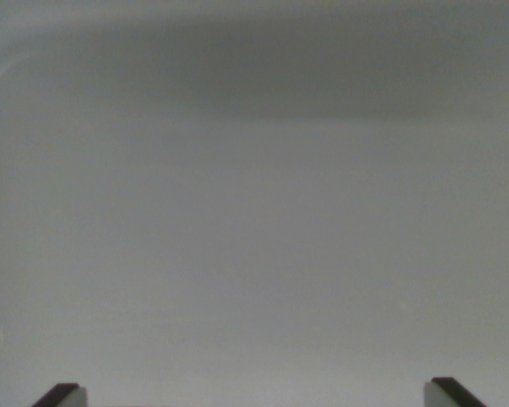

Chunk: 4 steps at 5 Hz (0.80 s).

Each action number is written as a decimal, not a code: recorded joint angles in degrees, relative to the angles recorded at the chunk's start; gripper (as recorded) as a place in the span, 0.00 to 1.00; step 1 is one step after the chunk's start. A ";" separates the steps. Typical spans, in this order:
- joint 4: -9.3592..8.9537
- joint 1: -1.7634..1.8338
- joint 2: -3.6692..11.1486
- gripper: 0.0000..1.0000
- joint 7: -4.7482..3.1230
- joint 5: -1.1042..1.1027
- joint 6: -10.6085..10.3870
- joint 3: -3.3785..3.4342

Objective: Pick yellow cube

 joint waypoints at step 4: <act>-4.49 1.25 1.08 0.00 2.25 -0.06 -5.31 1.33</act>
